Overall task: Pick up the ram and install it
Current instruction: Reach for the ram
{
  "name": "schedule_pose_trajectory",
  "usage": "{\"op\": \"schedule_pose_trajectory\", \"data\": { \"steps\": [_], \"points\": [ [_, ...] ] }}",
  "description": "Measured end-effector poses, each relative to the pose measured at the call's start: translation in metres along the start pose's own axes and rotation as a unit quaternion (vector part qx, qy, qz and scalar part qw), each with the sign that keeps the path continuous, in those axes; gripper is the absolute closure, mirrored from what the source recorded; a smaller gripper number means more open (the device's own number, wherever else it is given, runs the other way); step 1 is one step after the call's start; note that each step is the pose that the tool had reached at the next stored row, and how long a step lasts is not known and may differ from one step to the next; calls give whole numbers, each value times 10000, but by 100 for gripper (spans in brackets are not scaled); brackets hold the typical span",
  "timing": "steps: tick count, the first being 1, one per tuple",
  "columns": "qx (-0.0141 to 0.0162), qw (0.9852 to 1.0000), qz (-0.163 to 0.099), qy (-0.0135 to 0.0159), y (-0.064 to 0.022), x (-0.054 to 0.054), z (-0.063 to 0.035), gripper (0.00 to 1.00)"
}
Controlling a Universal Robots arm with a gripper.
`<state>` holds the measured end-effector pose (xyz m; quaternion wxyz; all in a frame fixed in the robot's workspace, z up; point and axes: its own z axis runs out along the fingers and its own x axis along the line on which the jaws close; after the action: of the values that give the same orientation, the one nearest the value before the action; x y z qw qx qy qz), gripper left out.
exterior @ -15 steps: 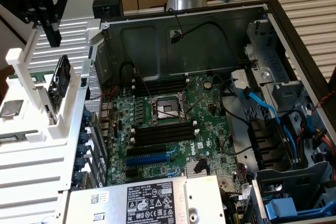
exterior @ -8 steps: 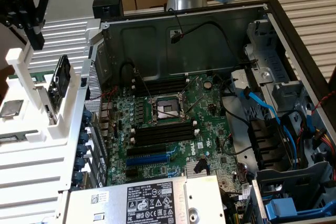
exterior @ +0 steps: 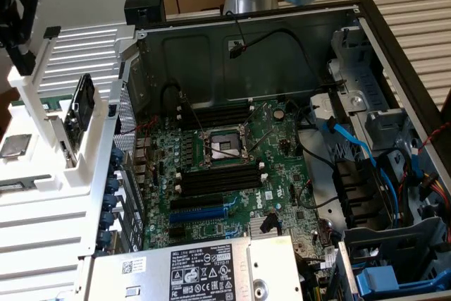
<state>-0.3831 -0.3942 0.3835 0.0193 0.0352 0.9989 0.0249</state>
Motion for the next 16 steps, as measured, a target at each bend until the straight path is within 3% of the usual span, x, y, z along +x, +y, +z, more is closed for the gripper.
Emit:
{"op": "schedule_pose_trajectory", "data": {
  "steps": [4, 16],
  "points": [
    [0, 10000, 0, 0, -15, 279, 75, 90],
    [-1, 10000, 0, 0, -37, 832, 155, 90]
  ]
}}
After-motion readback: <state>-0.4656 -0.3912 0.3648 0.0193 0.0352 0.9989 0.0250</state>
